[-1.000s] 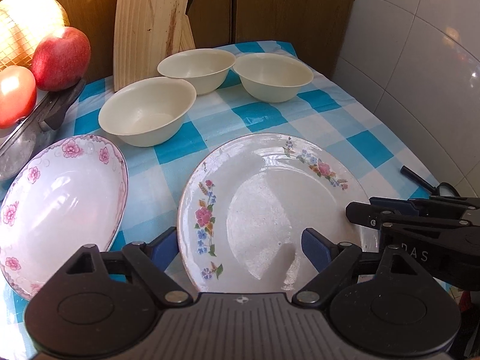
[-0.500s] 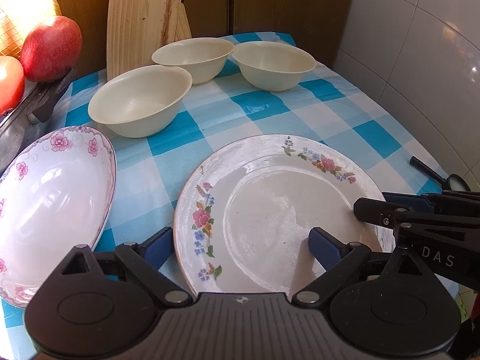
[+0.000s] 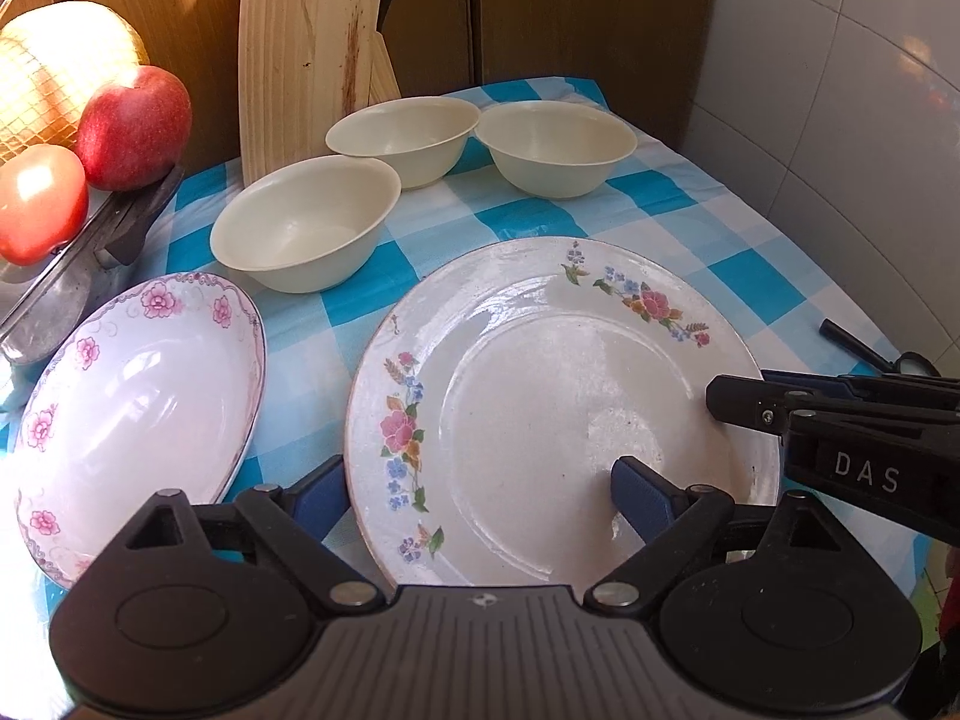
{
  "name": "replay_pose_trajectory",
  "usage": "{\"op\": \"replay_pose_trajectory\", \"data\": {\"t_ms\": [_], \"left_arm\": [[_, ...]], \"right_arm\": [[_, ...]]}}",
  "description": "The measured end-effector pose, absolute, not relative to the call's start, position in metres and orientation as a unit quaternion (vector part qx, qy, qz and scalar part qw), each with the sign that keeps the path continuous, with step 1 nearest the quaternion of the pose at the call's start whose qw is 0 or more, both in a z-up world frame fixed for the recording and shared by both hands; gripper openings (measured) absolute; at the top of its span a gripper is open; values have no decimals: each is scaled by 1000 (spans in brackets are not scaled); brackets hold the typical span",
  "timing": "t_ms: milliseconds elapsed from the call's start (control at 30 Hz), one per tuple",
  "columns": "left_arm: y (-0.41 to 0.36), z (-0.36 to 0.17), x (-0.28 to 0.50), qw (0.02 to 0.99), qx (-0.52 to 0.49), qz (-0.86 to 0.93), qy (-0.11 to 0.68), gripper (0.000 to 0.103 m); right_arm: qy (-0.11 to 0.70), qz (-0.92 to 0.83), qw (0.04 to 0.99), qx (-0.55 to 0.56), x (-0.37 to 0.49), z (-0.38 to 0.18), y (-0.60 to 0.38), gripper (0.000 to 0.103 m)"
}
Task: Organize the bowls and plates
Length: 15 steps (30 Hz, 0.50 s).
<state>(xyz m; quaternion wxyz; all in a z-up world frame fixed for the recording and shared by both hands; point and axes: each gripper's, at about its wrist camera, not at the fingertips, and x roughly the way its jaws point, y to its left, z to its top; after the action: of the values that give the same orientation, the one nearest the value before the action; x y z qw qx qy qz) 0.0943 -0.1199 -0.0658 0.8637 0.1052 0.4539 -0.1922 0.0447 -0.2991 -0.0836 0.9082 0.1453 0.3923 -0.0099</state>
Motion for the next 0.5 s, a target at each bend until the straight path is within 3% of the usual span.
{"op": "replay_pose_trajectory", "data": {"t_ms": [500], "left_arm": [[-102, -46, 80, 876, 93, -170, 441, 87]], "right_arm": [[389, 25, 907, 160, 38, -74, -291, 30]]}}
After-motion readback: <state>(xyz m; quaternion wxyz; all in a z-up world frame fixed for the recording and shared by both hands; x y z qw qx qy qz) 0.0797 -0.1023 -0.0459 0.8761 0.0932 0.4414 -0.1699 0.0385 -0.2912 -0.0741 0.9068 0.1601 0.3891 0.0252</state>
